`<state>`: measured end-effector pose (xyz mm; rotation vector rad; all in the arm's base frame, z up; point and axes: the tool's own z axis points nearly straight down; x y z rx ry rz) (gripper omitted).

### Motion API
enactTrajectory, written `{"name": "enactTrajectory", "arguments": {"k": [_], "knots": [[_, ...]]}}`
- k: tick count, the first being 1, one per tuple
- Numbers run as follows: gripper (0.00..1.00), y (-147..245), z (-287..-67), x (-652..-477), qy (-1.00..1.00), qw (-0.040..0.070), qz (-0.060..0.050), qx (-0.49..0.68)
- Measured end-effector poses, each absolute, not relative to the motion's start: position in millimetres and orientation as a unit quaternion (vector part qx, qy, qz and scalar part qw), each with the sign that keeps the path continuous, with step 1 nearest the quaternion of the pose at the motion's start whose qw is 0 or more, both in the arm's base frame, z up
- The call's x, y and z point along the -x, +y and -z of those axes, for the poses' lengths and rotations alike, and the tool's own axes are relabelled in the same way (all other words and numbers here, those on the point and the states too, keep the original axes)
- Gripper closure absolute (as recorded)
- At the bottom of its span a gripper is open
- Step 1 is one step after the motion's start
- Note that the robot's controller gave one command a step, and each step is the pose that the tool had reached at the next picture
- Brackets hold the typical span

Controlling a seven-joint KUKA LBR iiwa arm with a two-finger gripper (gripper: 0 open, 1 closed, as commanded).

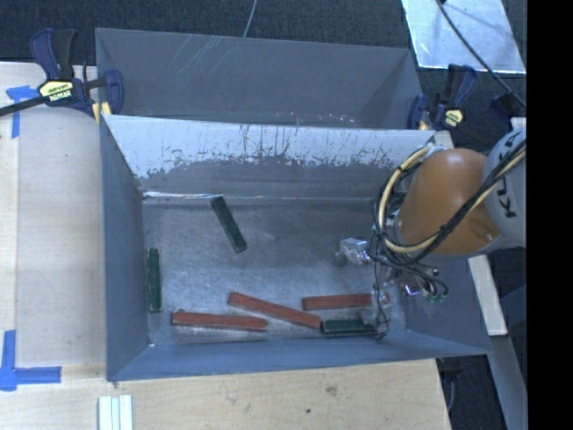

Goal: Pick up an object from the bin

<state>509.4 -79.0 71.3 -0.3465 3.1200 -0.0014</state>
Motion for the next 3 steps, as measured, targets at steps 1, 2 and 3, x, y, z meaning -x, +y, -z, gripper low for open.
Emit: {"name": "enactTrajectory", "arguments": {"k": [1, 2, 3], "knots": [[1.00, -75.7, -71.3, -509.9, 0.990, 0.003, 0.001, 0.140], [1.00, -75.7, -71.2, -509.9, 0.990, 0.003, 0.001, 0.140], [1.00, -75.6, -74.0, -509.5, 0.990, 0.003, 0.001, 0.140]]}}
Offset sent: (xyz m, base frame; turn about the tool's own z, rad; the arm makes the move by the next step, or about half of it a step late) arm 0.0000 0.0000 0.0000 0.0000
